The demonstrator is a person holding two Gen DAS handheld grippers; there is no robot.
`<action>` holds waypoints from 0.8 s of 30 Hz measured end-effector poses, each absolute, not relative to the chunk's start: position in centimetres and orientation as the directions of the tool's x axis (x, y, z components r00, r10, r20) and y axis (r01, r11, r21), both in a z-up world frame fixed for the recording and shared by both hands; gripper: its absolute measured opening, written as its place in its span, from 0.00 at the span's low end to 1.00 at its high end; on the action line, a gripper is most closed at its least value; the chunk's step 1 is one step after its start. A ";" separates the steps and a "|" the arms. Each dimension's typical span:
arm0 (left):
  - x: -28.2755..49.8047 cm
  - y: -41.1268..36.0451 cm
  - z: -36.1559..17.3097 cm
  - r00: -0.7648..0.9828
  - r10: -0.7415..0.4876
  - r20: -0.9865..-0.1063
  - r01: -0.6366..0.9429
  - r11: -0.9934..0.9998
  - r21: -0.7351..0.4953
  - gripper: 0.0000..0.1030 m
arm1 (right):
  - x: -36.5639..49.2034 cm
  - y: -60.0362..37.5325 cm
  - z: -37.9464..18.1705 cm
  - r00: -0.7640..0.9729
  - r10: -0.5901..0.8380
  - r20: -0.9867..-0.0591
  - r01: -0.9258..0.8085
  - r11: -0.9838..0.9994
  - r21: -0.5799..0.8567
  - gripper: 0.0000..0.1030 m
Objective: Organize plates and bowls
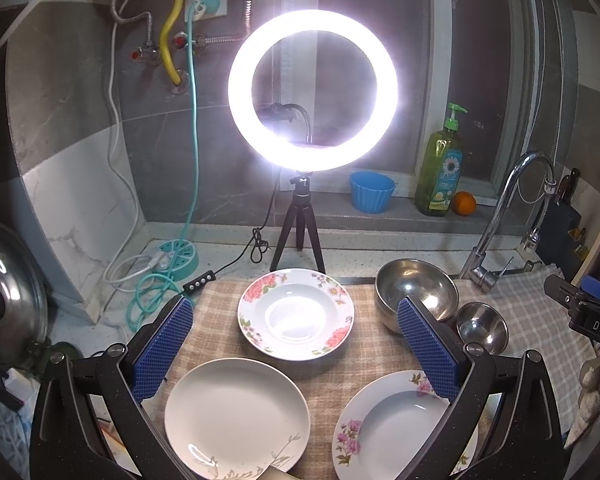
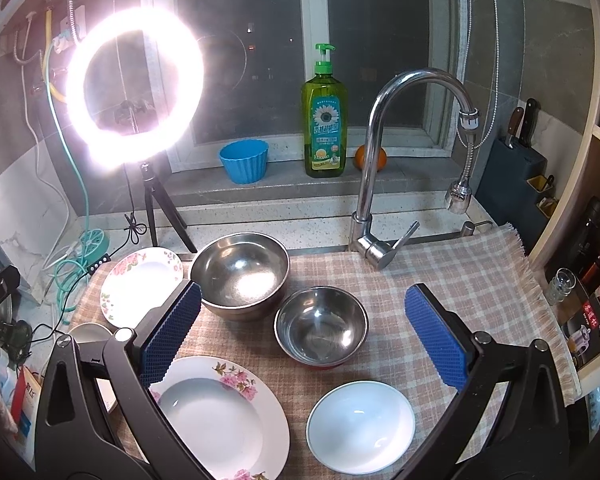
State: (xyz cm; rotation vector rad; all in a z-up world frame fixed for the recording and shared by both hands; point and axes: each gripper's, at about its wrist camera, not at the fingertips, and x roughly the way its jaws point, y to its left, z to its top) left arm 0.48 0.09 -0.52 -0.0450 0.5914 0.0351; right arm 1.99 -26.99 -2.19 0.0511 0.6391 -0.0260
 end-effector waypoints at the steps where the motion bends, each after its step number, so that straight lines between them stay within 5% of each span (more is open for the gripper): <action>1: 0.5 0.1 -0.5 0.829 0.021 -0.558 -0.046 0.998 -0.032 0.99 | 2.0 -27.0 -2.2 0.802 -0.009 -0.597 0.040 0.998 0.039 1.00; 24: 1.0 0.0 -0.3 0.831 0.008 -0.556 -0.032 0.999 -0.033 0.99 | 1.9 -27.1 -1.8 0.806 -0.013 -0.592 0.046 0.998 0.040 1.00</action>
